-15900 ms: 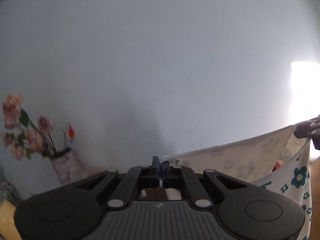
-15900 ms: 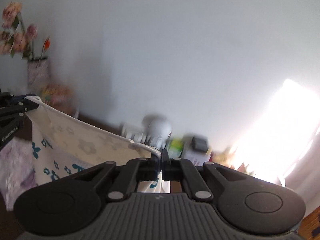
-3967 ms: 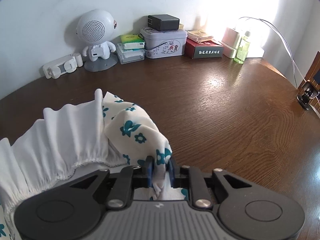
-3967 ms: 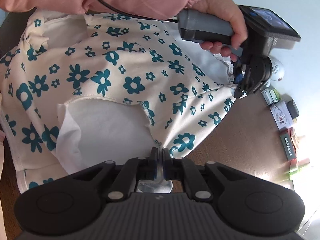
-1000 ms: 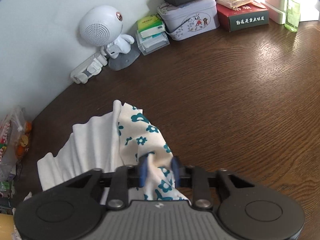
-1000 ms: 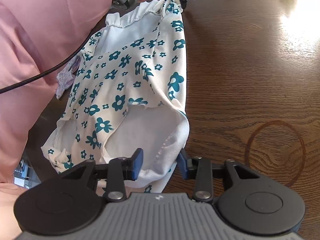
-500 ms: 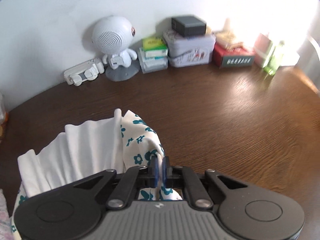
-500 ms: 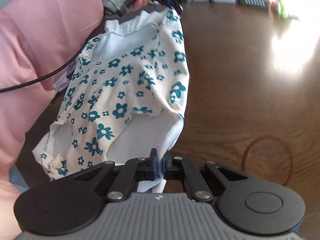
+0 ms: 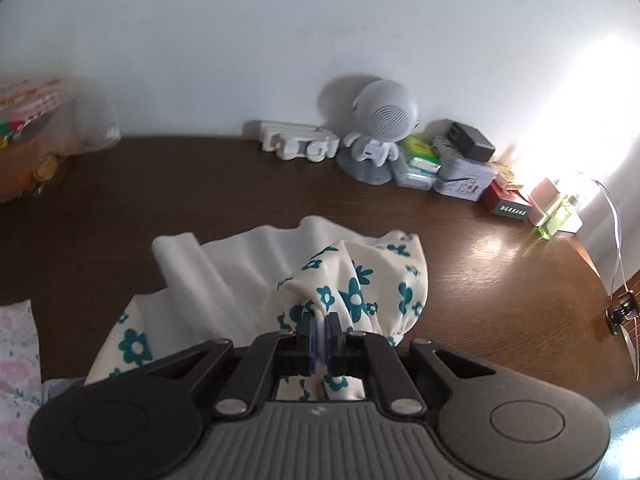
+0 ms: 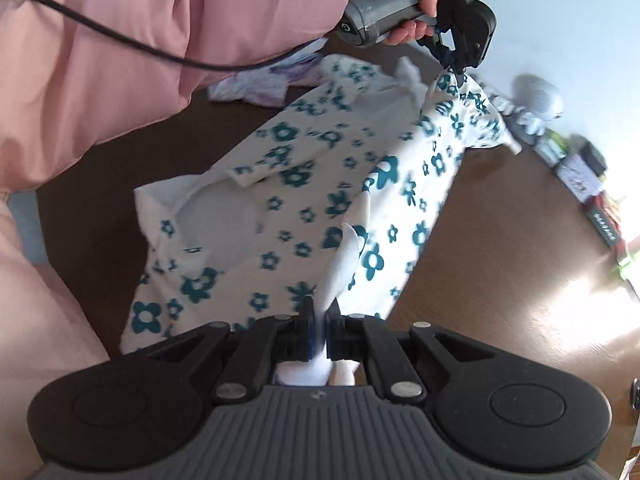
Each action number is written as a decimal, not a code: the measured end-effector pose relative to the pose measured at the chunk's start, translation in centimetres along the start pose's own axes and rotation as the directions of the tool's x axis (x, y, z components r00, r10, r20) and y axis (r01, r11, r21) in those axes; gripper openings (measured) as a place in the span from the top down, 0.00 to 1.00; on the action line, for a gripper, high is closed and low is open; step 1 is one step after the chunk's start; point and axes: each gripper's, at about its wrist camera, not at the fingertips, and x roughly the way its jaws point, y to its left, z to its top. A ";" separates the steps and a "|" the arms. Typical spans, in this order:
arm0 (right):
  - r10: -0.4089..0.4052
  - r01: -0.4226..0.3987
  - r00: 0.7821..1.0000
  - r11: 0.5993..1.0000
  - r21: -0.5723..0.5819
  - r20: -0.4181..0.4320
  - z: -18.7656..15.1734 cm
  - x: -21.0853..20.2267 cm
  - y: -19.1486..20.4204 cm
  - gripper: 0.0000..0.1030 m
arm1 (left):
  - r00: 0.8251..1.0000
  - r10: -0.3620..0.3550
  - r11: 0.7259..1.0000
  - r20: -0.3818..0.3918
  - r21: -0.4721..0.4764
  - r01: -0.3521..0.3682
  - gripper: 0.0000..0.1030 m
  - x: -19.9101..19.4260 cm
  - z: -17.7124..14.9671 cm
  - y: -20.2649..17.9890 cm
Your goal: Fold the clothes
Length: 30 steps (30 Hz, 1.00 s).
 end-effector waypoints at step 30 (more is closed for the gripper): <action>0.203 -0.220 0.975 0.935 0.277 0.090 -2.9 0.0 -5.0 0.75 | 0.995 0.026 0.996 0.100 0.076 -0.034 0.64 -1.0 -3.1 0.7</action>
